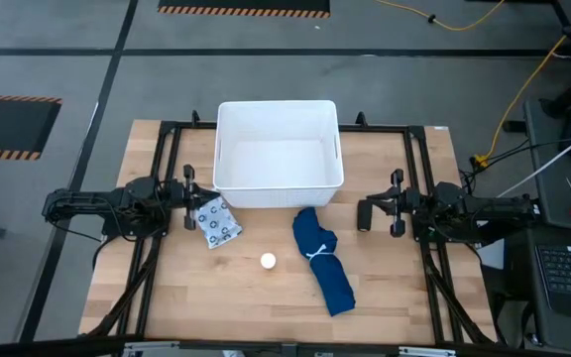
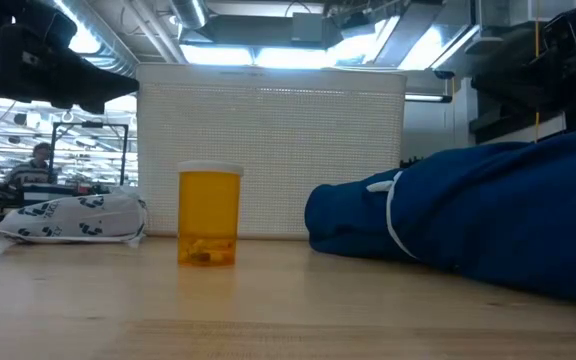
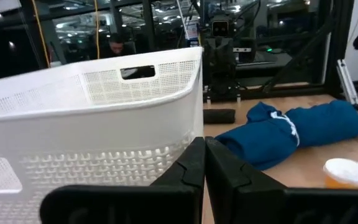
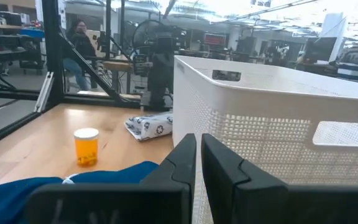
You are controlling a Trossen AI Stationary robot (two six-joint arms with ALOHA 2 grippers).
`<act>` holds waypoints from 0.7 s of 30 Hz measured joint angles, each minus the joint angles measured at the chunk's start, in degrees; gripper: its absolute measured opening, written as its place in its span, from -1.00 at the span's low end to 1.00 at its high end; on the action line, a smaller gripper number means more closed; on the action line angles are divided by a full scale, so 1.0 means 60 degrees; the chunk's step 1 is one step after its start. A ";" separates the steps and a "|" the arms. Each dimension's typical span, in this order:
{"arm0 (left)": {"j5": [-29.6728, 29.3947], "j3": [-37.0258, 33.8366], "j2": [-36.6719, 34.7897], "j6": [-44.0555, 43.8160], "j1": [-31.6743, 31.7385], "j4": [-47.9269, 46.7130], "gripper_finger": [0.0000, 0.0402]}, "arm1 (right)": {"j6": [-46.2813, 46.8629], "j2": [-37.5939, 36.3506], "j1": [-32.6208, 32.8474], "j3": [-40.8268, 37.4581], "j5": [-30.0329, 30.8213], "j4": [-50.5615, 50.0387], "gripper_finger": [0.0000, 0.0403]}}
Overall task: Pick & place medical supplies in basket/bin
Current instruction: Put the black bandage into the white bin
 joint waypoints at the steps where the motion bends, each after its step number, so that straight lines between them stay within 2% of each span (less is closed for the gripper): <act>1: 0.0131 0.0003 0.0000 -0.0161 0.0000 -0.0028 -0.98 | 0.0000 0.0000 0.0000 0.0000 0.0000 0.0000 -0.86; 4: 0.0587 0.0121 0.0000 -0.0805 -0.0004 -0.0427 -0.99 | -0.0003 0.0007 0.0000 0.0001 0.0000 -0.0003 -0.94; 10: 0.0633 0.0551 0.0004 -0.1983 -0.0004 -0.1639 -0.99 | 0.0700 0.0380 0.0000 0.0004 0.0167 -0.0007 -0.97; 14: 0.0247 0.0857 0.0086 -0.2062 -0.0004 -0.2179 -0.99 | 0.0987 0.0921 0.0000 0.0255 0.0193 -0.0053 -0.98; 19: -0.0048 0.1391 0.0655 -0.2172 -0.0004 -0.2904 -0.99 | 0.0831 0.1977 0.0000 0.1296 0.0323 -0.0191 -0.99; 21: -0.0549 0.1623 0.0976 -0.2271 -0.0004 -0.3190 -0.99 | 0.0748 0.2492 0.0004 0.1775 0.0572 -0.0489 -0.99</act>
